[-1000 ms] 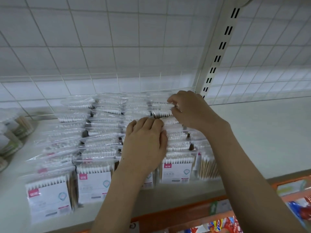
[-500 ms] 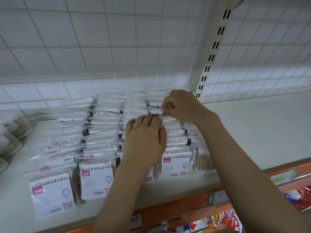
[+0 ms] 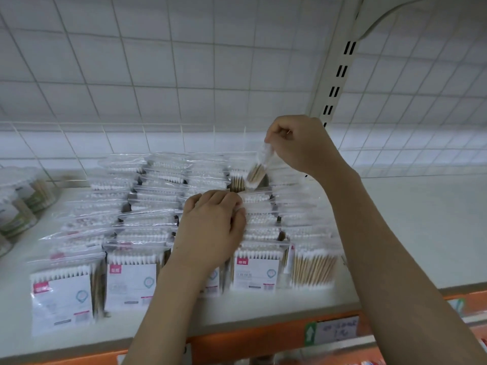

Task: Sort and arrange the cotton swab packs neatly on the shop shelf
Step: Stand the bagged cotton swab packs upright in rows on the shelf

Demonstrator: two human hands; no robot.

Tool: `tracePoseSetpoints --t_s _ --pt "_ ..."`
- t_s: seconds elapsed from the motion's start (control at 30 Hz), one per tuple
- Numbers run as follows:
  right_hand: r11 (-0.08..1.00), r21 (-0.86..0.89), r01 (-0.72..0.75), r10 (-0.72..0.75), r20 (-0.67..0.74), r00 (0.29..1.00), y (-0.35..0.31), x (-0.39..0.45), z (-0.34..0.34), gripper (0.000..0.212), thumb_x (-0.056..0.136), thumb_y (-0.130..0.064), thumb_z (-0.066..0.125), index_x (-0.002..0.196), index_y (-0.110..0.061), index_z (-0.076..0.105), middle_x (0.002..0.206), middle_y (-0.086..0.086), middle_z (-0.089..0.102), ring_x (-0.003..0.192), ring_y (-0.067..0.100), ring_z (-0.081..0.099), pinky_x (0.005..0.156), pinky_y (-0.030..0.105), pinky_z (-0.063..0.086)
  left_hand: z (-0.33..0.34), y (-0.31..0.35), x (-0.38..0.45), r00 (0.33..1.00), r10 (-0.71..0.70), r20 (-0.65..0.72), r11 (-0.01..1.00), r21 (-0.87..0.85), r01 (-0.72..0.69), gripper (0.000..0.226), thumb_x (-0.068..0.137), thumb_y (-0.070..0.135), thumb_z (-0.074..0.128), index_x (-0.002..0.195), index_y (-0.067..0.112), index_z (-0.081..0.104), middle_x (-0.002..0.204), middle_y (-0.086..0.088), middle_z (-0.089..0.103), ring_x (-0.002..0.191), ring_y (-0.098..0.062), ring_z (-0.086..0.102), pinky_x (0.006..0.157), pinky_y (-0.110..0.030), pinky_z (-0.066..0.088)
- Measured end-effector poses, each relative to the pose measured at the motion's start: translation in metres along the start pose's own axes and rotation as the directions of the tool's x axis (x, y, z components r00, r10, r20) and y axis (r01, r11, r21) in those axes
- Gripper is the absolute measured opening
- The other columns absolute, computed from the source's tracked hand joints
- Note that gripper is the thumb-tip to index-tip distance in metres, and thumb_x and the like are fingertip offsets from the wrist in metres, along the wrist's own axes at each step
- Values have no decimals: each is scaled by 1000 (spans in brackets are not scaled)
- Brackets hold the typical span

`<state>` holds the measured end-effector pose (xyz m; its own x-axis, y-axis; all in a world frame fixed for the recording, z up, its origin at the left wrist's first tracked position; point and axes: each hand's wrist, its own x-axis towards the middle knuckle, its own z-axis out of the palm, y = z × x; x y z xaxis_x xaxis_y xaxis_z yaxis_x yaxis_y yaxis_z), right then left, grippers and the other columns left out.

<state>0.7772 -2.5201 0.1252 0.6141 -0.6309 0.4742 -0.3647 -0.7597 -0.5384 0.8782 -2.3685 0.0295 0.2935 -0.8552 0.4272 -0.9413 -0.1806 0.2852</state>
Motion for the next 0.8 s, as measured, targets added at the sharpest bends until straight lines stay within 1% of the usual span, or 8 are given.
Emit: tracePoseSetpoints --t_s 0.1,0.2,0.27,0.4,0.47,0.63,0.73,0.8 --pt "1000 15 9 -9 11 1000 3 -1 -7 17 83 -12 57 71 -2 66 51 -6 53 44 2 45 44 7 35 -1 1 0 1000 -22 7 999 -24 22 40 87 37 28 106 22 59 108 11 61 108 -11 51 92 -24 23" --pt "996 -40 79 -76 66 995 5 -2 -11 6 82 -11 63 79 -9 68 68 -2 63 57 1 51 59 7 42 -1 2 1 1000 -30 7 999 -31 30 38 86 36 31 107 22 60 108 11 62 110 -11 50 92 -23 21" --pt "991 -68 118 -112 80 990 7 -2 -11 11 82 -4 60 87 -10 68 73 -3 62 62 1 52 63 7 42 -1 2 1 999 -40 10 999 -32 40 38 86 37 31 107 22 59 108 12 62 111 -11 50 92 -22 20" --pt "979 -90 183 -175 92 980 11 -2 -8 16 85 -1 51 96 -12 57 79 6 63 68 20 60 67 32 51 -2 4 2 998 -57 17 998 -28 57 39 85 38 31 107 22 59 106 11 62 110 -11 50 92 -25 23" --pt "973 -106 204 -189 136 973 12 -1 -5 16 86 -3 50 98 -14 54 79 5 64 70 21 61 67 35 52 -3 6 3 998 -59 20 998 -16 59 40 85 38 31 107 22 59 106 11 62 108 -12 51 91 -26 24" --pt "968 -128 215 -180 237 955 18 1 10 19 84 -5 54 94 -19 62 81 -6 66 75 11 62 75 33 52 -4 6 5 998 -59 33 998 -5 59 38 88 37 33 107 22 61 110 10 61 108 -13 52 91 -27 25" --pt "971 -117 208 -168 284 944 23 1 20 18 85 -7 55 91 -22 63 81 -8 67 75 9 61 73 29 51 -5 6 6 997 -69 45 997 -22 70 27 93 31 43 109 20 62 117 9 57 108 -14 52 92 -26 24" --pt "973 -106 206 -165 305 938 27 0 28 19 85 -6 55 90 -22 64 81 -7 68 74 7 60 70 23 49 -5 6 7 995 -86 57 996 -17 87 28 91 30 46 112 21 62 122 8 54 110 -14 52 93 -26 25"
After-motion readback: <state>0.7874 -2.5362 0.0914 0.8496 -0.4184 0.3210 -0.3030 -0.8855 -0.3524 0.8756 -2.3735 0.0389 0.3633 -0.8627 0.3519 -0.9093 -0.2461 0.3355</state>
